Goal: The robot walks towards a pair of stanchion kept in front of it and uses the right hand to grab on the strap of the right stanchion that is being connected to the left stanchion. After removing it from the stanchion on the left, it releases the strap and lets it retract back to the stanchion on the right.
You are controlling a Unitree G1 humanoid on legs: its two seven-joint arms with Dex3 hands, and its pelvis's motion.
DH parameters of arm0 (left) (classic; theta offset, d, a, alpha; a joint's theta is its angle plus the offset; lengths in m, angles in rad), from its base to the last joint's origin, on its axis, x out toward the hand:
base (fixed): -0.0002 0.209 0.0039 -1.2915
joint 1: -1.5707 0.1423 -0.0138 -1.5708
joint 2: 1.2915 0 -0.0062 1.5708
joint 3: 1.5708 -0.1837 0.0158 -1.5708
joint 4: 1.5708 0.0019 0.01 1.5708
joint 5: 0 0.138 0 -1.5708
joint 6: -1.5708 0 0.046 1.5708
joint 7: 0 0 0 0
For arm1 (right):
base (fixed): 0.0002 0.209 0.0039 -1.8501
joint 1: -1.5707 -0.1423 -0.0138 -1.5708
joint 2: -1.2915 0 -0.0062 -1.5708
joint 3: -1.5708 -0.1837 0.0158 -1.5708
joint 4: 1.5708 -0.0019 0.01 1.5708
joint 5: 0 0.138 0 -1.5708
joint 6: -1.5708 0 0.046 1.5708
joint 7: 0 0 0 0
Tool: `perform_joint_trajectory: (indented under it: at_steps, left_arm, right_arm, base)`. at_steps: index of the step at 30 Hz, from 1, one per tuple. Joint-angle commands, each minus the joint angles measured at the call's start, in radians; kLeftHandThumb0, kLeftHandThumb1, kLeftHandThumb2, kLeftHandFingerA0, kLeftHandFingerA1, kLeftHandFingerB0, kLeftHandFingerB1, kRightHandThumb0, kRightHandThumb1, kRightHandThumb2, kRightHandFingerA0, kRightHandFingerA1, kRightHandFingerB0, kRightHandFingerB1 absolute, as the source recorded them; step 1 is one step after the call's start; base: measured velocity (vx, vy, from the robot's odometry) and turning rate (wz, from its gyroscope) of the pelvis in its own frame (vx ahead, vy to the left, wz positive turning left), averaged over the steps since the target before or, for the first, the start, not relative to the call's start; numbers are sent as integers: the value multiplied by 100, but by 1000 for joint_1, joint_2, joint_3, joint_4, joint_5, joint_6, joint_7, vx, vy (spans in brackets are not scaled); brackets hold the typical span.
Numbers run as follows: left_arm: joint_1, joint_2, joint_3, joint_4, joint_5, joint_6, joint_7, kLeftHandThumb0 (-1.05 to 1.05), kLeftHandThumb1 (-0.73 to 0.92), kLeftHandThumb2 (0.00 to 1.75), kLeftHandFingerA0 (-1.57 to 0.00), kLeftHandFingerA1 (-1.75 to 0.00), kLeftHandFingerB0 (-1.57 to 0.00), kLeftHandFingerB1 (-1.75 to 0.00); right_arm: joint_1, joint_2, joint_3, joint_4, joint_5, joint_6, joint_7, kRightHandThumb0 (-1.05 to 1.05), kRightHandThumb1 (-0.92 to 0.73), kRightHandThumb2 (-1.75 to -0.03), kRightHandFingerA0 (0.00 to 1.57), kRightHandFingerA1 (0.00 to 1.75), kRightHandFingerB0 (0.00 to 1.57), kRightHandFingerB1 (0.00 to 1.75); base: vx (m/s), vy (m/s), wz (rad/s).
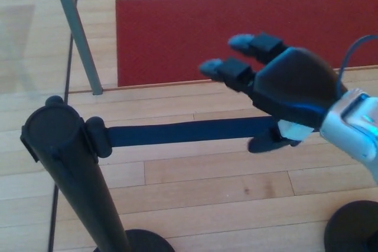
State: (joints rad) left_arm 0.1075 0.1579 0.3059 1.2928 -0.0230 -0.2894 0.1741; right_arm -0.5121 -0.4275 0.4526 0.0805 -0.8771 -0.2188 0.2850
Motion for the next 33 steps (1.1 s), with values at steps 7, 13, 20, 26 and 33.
perform_joint_trajectory:
  at_steps: [7,13,20,26,33]
  left_arm:
    - [-12,33,22,-7,-28,11,-25,-12,65,68,-103,-118,-94,-89]
    - [-12,28,15,-15,-18,12,-15,-12,63,70,-105,-122,-94,-92]
    - [-3,27,12,-15,-15,4,-18,-13,66,68,-103,-119,-93,-92]
    - [-10,23,8,-7,-9,5,-16,-12,64,70,-107,-120,-95,-91]
    - [7,11,5,-11,-5,-16,-19,-16,66,64,-107,-118,-95,-91]
  right_arm:
    - [-118,80,139,365,-54,219,293,-105,-26,-80,0,84,0,114]
    - [-103,112,167,402,-101,331,318,-105,-21,-69,0,131,0,175]
    - [47,155,79,487,-100,271,-374,-87,-28,-159,157,172,30,121]
    - [42,161,67,434,-110,133,-634,-56,-84,-154,153,162,157,164]
    - [32,163,67,331,-148,113,-781,-63,-92,-157,142,175,116,163]
  base:
    - [0,0,0]
    - [0,0,0]
    - [0,0,0]
    - [0,0,0]
    - [0,0,0]
